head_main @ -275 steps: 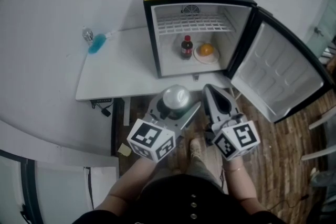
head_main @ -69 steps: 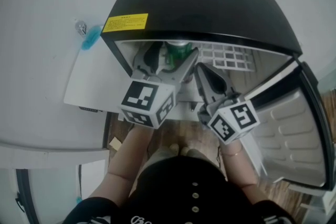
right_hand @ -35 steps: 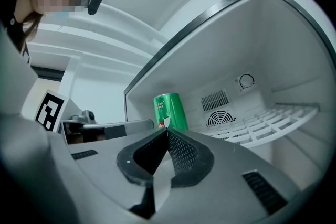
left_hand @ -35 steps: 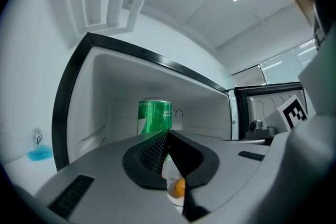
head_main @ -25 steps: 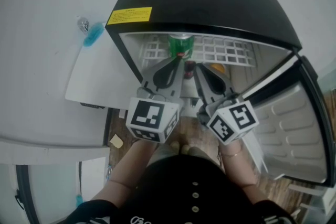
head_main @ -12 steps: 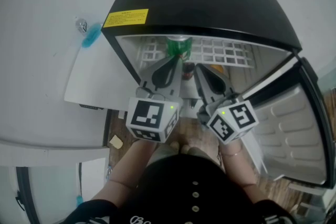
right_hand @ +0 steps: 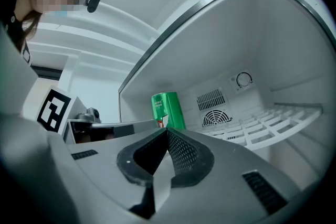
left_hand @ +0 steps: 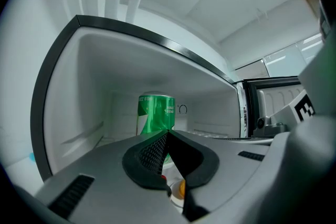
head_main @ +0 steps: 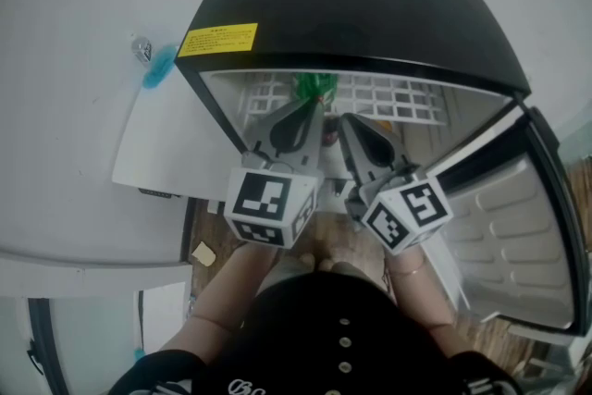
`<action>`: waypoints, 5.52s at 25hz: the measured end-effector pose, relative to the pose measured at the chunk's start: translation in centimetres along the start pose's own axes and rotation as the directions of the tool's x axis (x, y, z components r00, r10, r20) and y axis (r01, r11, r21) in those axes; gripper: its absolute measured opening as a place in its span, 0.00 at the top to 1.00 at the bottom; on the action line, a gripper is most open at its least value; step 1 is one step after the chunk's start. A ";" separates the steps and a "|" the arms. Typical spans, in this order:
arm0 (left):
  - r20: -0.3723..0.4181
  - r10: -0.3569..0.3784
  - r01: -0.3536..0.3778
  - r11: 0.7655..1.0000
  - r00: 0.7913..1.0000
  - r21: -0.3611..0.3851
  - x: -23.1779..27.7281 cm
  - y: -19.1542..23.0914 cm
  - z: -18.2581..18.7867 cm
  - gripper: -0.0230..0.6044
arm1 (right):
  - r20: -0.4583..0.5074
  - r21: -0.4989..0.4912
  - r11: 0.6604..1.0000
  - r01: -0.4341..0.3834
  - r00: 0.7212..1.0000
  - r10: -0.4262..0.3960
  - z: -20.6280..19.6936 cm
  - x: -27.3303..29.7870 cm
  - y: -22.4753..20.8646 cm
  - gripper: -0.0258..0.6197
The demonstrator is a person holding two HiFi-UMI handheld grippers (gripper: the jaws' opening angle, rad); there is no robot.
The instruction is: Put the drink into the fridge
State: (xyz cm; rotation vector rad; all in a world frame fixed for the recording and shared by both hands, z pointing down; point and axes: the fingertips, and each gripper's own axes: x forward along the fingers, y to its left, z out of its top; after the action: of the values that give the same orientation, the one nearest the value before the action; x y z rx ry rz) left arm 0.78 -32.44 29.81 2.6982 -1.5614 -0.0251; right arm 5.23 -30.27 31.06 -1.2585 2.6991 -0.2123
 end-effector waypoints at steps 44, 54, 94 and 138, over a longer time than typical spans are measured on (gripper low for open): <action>0.012 -0.051 0.052 0.994 0.999 -0.094 0.1 0.0 0.6 0.95 | 0.017 -0.052 0.999 -0.001 1.000 0.002 1.7 -0.7 1.5 0.95; 0.003 -0.062 0.062 0.991 0.998 -0.115 -1.5 -1.4 0.0 0.95 | 0.031 -0.053 0.999 0.000 1.000 0.002 2.3 -2.1 2.5 0.95; -0.095 -0.171 0.163 0.982 0.981 -0.091 -5.3 -4.8 -4.8 0.95 | -0.013 -0.048 0.999 -0.016 1.000 0.015 0.3 -5.0 3.9 0.95; -0.123 -0.204 0.190 0.975 0.971 -0.115 -3.9 -5.1 -6.5 0.95 | -0.065 -0.067 0.997 0.027 0.997 -0.031 -1.5 -4.3 2.3 0.95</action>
State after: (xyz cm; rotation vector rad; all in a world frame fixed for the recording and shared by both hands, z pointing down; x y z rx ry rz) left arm 3.39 -26.43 36.19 2.7005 -1.2183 0.0692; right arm 5.95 -25.44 32.40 -1.3325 2.7656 -0.1726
